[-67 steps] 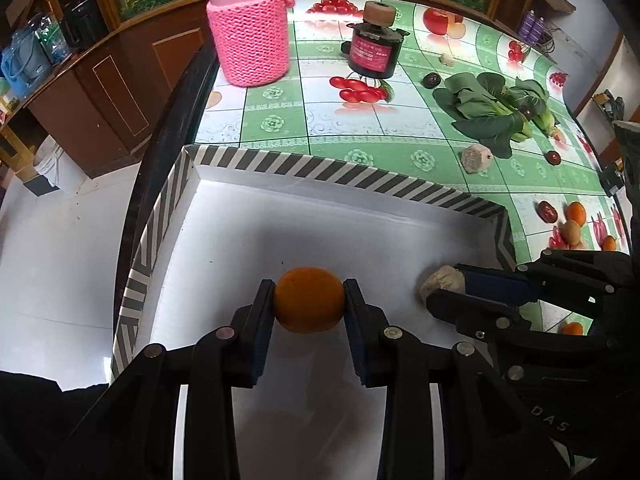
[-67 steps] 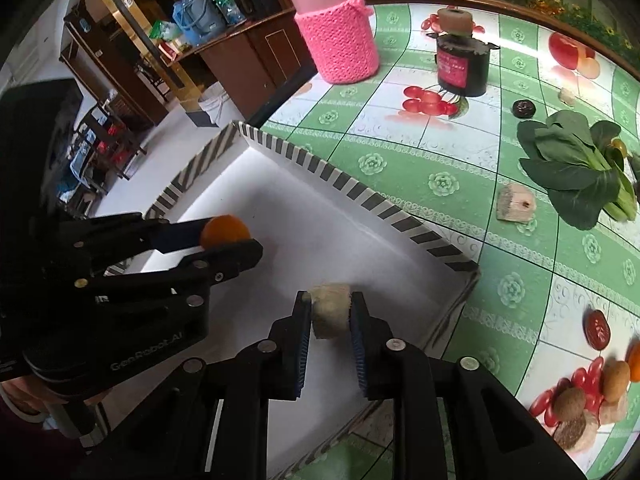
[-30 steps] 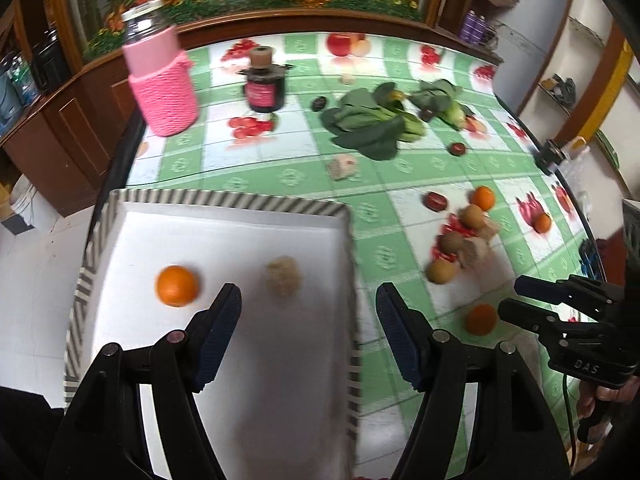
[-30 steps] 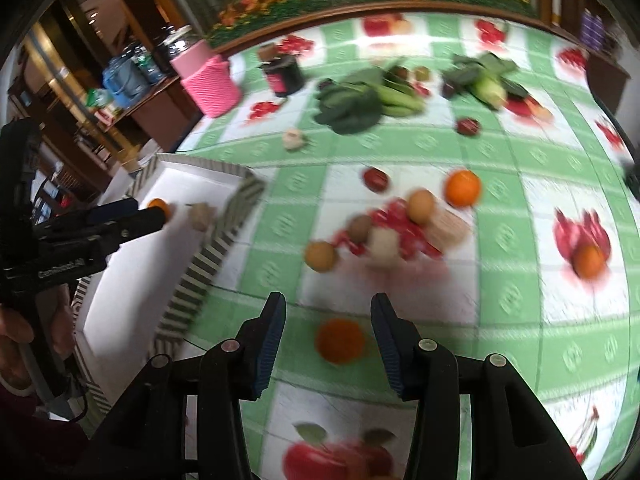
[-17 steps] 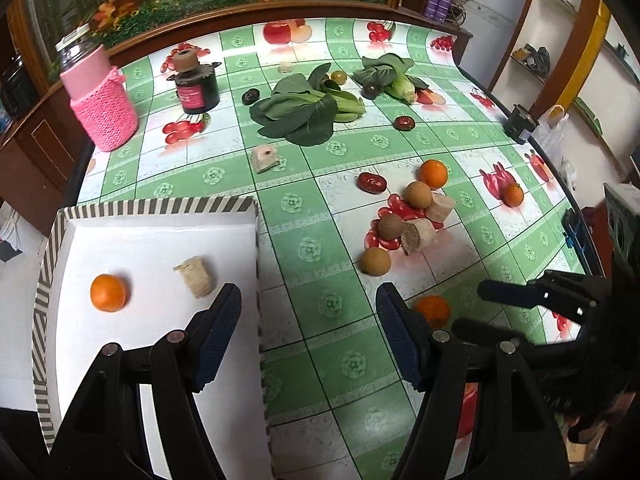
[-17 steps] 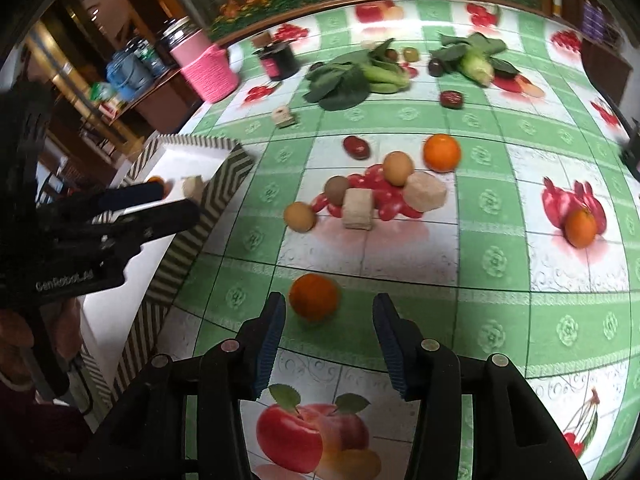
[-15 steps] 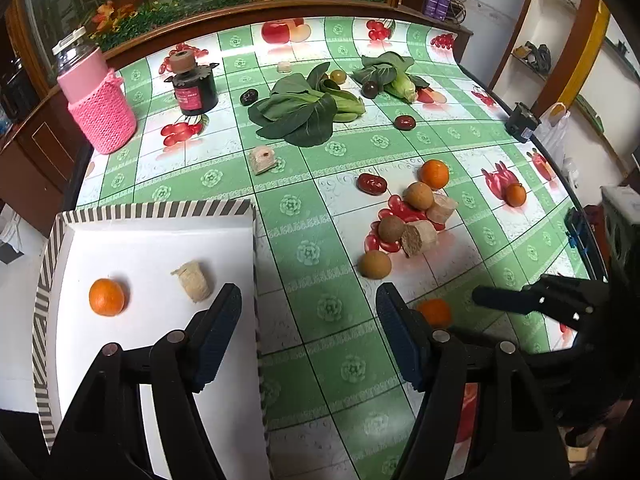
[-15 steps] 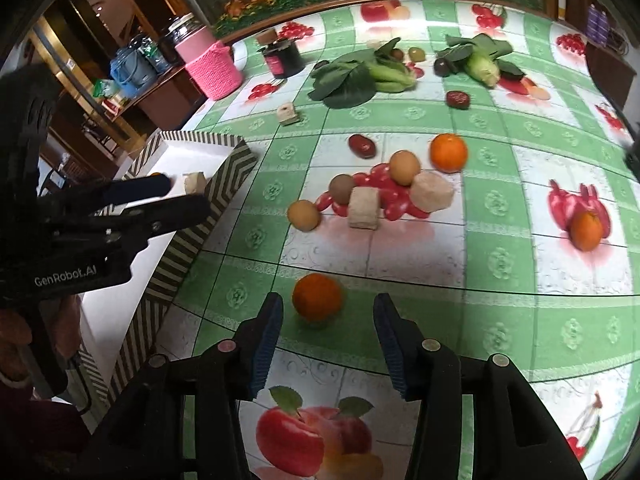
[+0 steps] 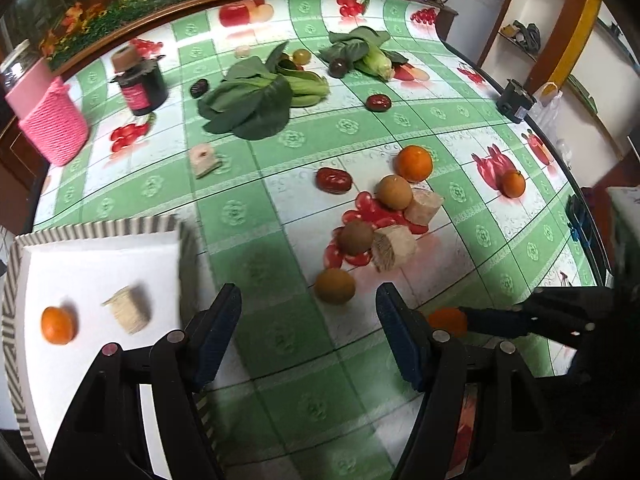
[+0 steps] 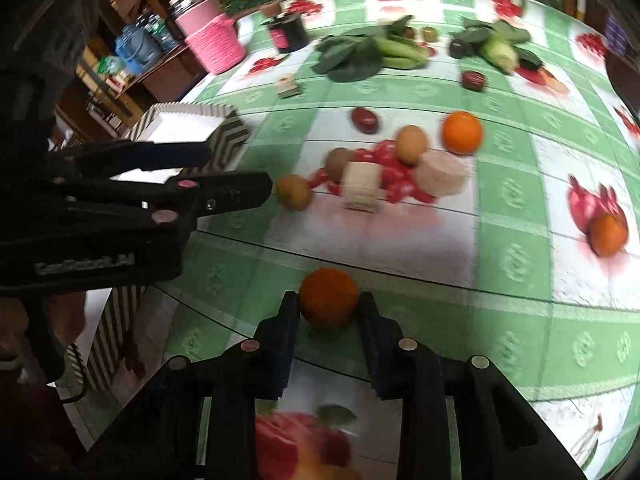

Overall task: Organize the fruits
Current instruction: 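Move the left tool to a kiwi while the right tool moves to an orange, then grasp the kiwi with the left tool while the right tool grasps the orange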

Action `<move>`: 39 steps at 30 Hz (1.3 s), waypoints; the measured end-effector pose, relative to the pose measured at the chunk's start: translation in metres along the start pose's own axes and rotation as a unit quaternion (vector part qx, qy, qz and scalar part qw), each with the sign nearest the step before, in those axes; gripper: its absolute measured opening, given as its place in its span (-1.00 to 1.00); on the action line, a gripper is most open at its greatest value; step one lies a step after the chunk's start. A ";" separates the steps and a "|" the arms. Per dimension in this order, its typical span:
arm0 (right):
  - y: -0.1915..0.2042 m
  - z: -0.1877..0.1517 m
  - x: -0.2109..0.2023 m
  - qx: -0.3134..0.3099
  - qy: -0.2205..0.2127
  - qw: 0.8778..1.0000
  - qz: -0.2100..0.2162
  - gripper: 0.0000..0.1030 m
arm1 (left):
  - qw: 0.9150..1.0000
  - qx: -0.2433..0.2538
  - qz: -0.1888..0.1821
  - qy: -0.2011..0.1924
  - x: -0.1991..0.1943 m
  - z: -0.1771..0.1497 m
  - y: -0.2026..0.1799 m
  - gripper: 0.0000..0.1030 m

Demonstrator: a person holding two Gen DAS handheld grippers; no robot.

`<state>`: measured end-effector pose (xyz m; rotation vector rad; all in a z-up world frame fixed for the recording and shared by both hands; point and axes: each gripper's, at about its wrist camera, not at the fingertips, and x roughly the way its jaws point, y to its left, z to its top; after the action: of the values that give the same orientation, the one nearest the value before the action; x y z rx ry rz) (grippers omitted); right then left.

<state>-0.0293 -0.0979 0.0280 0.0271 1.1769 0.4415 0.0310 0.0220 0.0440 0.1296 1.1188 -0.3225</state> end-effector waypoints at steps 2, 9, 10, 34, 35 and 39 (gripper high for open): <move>-0.008 -0.001 -0.005 0.010 -0.003 1.000 0.001 -0.41 | 1.000 0.003 -0.008 0.009 0.009 0.002 -0.003 0.33; -0.021 0.000 -0.012 0.034 -0.018 0.999 0.011 -0.41 | 0.999 0.002 -0.016 0.033 0.031 0.001 -0.002 -0.42; -0.021 0.001 -0.012 0.036 -0.016 0.999 0.013 -0.41 | 1.000 0.002 -0.014 0.027 0.030 0.001 -0.002 -0.52; 0.014 0.016 -0.014 0.017 -0.019 1.000 0.017 -0.41 | 1.000 -0.030 0.006 -0.004 -0.025 -0.013 0.026 -0.57; 0.016 0.017 -0.014 0.017 -0.020 1.000 0.017 -0.41 | 0.999 -0.033 0.007 -0.005 -0.027 -0.014 0.028 -0.57; 0.024 0.019 -0.015 0.013 -0.022 1.000 0.016 -0.41 | 0.999 -0.037 0.013 -0.008 -0.032 -0.018 0.034 -0.57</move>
<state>-0.0245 -0.0775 0.0552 0.0793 1.1398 0.4520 0.0134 0.0652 0.0632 0.0759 1.1106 -0.2577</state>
